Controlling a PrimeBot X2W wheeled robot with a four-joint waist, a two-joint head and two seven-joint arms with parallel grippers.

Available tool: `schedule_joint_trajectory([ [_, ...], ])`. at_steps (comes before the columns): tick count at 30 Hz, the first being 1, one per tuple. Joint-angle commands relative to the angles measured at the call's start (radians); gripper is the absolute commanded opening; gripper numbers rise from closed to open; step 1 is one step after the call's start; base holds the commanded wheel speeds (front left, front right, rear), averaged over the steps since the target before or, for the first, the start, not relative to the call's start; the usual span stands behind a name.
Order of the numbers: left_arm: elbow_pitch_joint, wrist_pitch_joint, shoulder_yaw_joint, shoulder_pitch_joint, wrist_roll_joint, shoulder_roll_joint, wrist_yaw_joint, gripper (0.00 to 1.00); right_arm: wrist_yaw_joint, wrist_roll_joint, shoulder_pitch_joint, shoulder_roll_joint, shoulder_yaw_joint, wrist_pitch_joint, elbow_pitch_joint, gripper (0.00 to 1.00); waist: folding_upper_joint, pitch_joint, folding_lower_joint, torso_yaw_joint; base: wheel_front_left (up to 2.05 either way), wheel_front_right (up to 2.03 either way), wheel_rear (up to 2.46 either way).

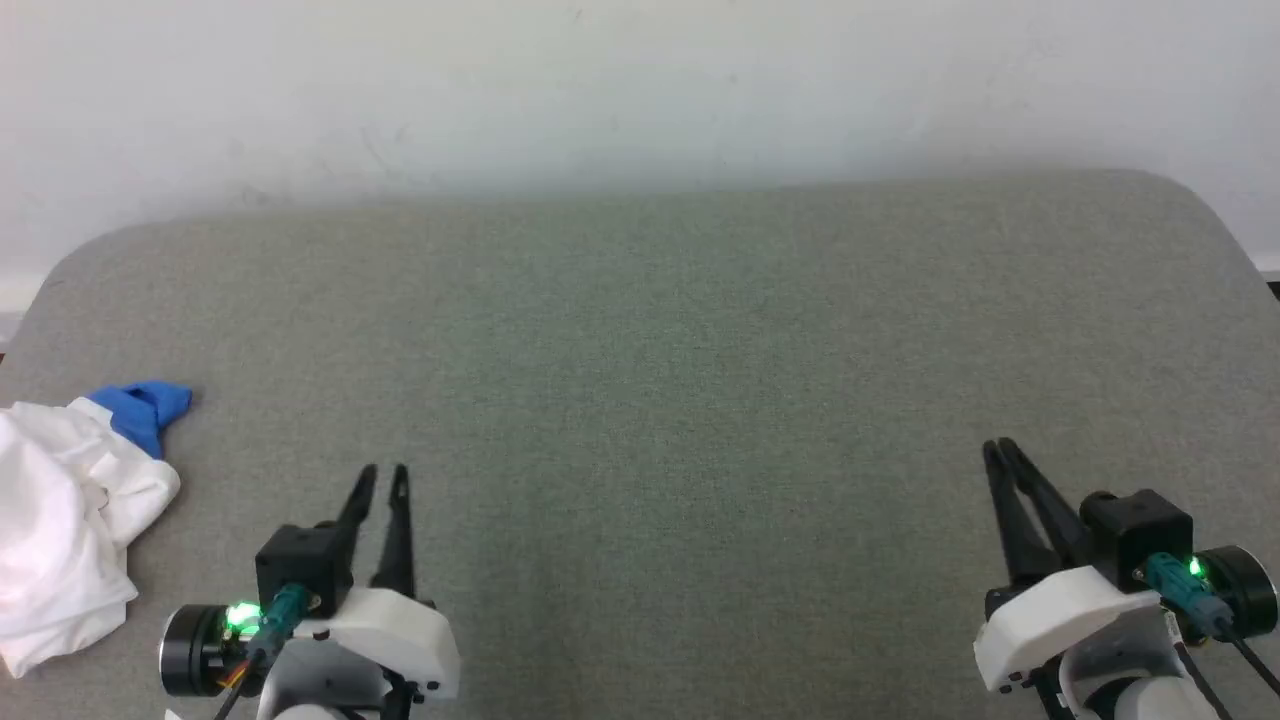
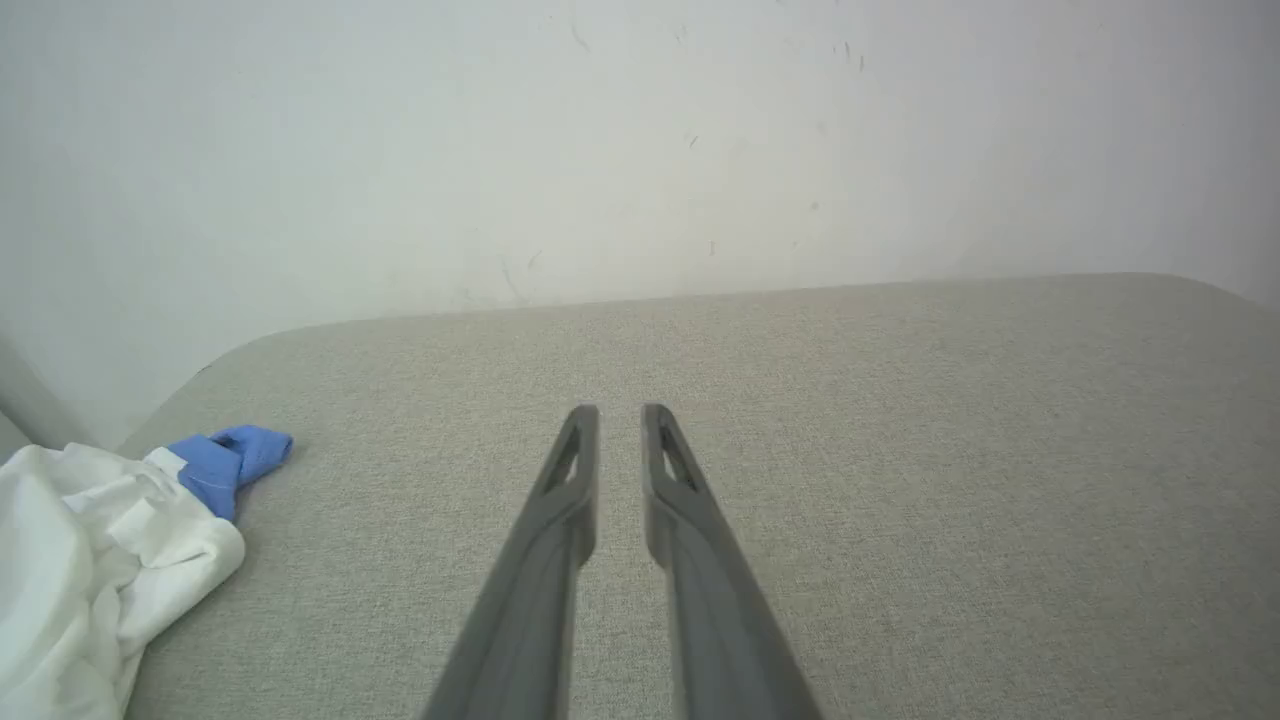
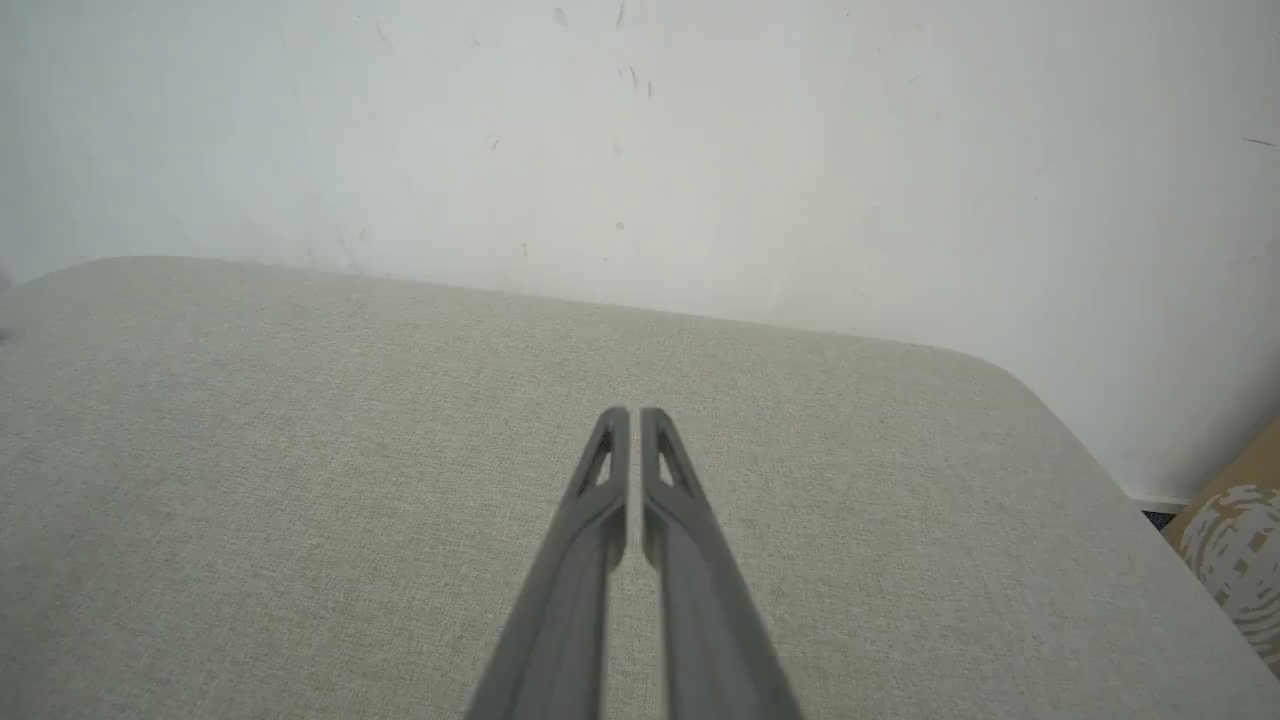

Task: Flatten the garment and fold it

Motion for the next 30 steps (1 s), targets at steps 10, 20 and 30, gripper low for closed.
schedule_joint_trajectory([
  [10,0.004,-0.022,-0.01,-0.006,-0.024,0.0,-0.005,1.0,0.0,0.016,0.006,0.0,-0.008,-0.022,-0.003,1.0,0.0,-0.001,0.0,0.003,0.0,0.0,0.0],
  [20,0.008,-0.043,-0.013,-0.008,-0.058,0.0,-0.012,1.0,0.0,0.03,0.014,0.001,-0.013,-0.043,-0.012,1.0,0.0,-0.006,0.0,0.034,0.0,0.0,0.0],
  [30,0.008,-0.064,-0.003,-0.008,-0.087,-0.001,-0.015,1.0,-0.001,0.028,0.022,0.001,-0.008,-0.064,-0.026,1.0,0.0,-0.013,0.0,0.105,0.0,0.0,0.0],
])
